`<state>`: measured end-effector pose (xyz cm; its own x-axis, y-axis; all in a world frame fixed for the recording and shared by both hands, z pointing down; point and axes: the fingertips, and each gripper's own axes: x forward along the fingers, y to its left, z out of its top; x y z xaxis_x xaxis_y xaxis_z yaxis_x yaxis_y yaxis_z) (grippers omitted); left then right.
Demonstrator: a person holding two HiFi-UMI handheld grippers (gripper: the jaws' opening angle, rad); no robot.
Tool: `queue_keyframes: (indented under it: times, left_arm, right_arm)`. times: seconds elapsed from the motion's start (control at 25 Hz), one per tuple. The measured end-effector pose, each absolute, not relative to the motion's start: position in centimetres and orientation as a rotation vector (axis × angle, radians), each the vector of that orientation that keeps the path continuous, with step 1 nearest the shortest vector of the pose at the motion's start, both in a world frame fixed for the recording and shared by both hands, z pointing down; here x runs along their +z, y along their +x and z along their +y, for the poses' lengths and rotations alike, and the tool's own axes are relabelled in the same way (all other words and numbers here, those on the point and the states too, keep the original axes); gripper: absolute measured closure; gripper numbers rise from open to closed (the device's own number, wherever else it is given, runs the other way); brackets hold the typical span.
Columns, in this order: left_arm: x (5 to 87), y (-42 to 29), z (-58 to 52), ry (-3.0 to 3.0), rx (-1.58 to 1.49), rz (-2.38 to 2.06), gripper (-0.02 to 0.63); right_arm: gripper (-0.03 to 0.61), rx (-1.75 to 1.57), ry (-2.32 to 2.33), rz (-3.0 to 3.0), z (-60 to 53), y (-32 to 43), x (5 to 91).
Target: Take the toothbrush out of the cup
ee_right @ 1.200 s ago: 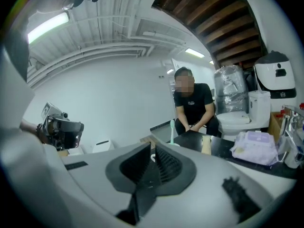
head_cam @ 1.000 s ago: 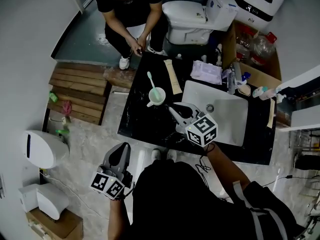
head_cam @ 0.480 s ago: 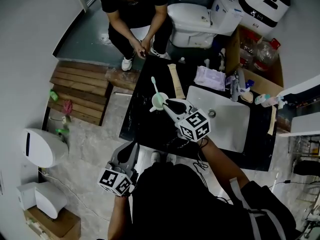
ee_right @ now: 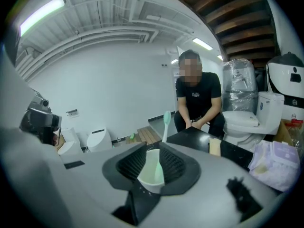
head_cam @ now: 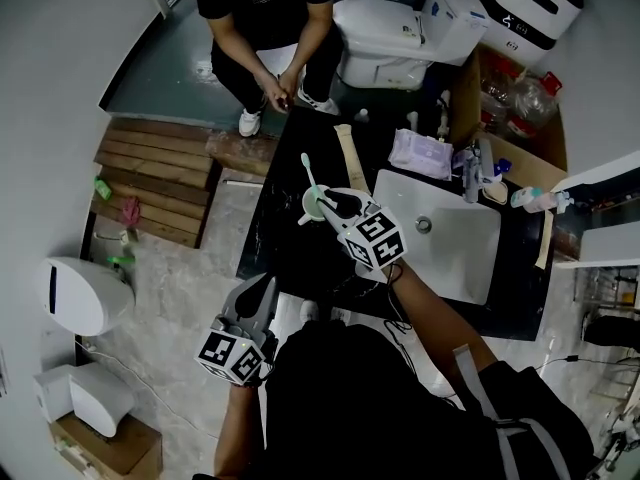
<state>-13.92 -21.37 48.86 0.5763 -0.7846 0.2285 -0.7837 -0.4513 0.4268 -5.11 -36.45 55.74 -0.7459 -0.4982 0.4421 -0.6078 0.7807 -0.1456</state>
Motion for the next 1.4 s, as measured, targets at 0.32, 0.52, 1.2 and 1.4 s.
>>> queue_keyframes:
  times: [0.32,0.52,1.2,1.4]
  left_arm:
    - [48.8,-13.6,-21.9,2.354,0.010,-1.230,0.595]
    - [48.9,-13.7,-21.8,2.348,0.012,-1.228,0.595]
    - [49.4,-14.4,-20.8,2.342,0.026,-1.232,0.595]
    - [49.3,-13.8,-20.7,2.352,0.028,-1.216,0.596]
  right_arm:
    - [0.491,0.377,0.821,-2.536,-38.2,-5.8,57.1]
    - [0.488,0.367,0.806,-2.514,-39.2,-6.5,57.6]
    - [0.520,0.330,0.779,-2.444,-40.0,-7.5,58.9]
    - [0.528,0.354,0.760,-2.476,-39.6,-7.4,58.6]
